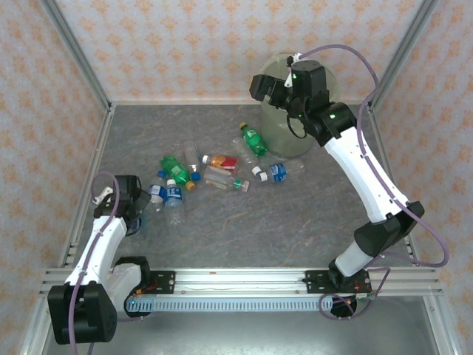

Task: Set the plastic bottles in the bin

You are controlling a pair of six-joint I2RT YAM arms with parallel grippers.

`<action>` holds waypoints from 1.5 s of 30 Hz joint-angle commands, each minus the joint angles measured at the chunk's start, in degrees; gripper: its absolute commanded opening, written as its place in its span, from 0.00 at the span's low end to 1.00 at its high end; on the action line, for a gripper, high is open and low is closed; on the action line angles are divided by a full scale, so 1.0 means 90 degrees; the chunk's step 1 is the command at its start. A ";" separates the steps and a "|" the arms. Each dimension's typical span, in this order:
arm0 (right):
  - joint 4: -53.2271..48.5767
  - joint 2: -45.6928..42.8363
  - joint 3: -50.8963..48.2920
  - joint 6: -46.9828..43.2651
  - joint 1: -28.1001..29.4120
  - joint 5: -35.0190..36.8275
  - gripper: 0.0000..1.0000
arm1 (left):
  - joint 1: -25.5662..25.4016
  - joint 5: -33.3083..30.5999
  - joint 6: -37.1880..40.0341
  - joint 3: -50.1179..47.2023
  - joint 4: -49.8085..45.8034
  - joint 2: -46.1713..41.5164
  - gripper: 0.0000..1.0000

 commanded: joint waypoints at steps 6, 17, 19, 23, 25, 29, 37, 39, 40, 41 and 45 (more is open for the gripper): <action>0.0168 -0.0179 0.0020 -0.0132 0.0014 0.0257 1.00 | 0.0062 0.1316 -0.0167 -0.0603 0.0747 -0.0252 0.99; 0.0167 -0.0065 0.0079 -0.0094 0.0009 0.0191 1.00 | 0.0040 0.1703 -0.0137 -0.1000 0.0981 -0.0255 0.88; 0.0165 -0.0051 0.0080 -0.0074 0.0008 0.0188 1.00 | 0.0023 0.1693 -0.0170 -0.1075 0.0943 -0.0287 0.87; 0.0158 -0.0042 0.0089 -0.0045 0.0011 0.0152 1.00 | -0.0150 0.1588 -0.0339 -0.1133 0.0807 -0.0314 0.85; 0.0148 -0.0051 0.0081 -0.0040 0.0011 0.0149 1.00 | -0.0311 0.1542 -0.0462 -0.1159 0.0767 -0.0351 0.86; 0.0138 -0.0078 0.0033 -0.0017 0.0008 0.0129 1.00 | -0.0546 0.1459 -0.0659 -0.1315 0.0889 -0.0404 0.84; 0.0181 -0.0212 -0.0170 0.0092 0.0012 0.0027 1.00 | -0.0604 0.1343 -0.0611 -0.1108 0.0794 -0.0654 0.59; 0.0223 -0.0267 -0.0270 0.0145 0.0010 -0.0010 1.00 | -0.0625 0.1324 -0.0576 -0.0984 0.0754 -0.0749 0.56; 0.0252 -0.0288 -0.0328 0.0191 0.0014 -0.0041 1.00 | -0.0655 0.1309 -0.0556 -0.0904 0.0725 -0.0766 0.56; 0.0279 -0.0327 -0.0393 0.0213 0.0015 -0.0077 1.00 | -0.0689 0.1286 -0.0544 -0.0818 0.0696 -0.0771 0.56; 0.0648 -0.0592 -0.0962 0.0379 0.0008 -0.0265 1.00 | -0.0914 0.1178 -0.0419 -0.0330 0.0504 -0.0653 0.55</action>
